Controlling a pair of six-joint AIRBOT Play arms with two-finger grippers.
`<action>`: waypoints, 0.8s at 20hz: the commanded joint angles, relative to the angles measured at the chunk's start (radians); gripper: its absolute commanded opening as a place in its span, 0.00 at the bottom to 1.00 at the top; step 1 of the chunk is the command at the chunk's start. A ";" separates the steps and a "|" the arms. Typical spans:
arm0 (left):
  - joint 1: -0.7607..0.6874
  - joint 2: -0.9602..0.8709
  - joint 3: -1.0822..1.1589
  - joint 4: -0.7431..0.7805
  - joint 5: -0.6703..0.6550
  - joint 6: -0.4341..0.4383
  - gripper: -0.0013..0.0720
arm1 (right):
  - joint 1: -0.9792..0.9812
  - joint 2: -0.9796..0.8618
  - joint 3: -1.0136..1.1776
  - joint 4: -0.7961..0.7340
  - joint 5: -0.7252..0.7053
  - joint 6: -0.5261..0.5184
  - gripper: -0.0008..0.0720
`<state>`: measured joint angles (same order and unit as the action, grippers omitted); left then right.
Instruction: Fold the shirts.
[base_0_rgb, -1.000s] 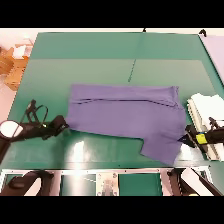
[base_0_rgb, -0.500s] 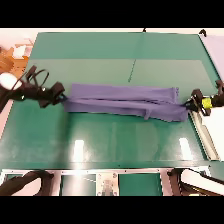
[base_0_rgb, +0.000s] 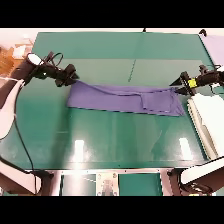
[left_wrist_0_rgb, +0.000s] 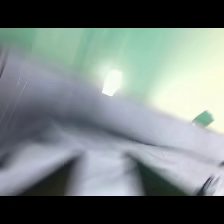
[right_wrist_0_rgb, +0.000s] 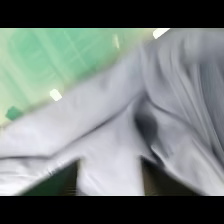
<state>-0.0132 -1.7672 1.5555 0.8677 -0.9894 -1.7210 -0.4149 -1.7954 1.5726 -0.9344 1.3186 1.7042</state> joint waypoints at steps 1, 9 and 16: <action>0.011 -0.083 0.101 -0.088 0.085 0.039 0.99 | -0.014 -0.078 0.121 0.037 -0.011 -0.048 0.67; 0.142 -0.081 0.289 -0.090 -0.271 0.032 0.97 | -0.201 -0.085 0.106 -0.035 0.153 -0.348 0.91; 0.109 -0.081 0.291 -0.196 -0.289 0.100 0.05 | -0.188 -0.217 0.057 0.134 0.169 -0.518 0.91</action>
<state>0.1108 -1.8477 1.8408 0.7330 -1.2572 -1.6653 -0.6090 -1.9621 1.6398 -0.8833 1.4723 1.2667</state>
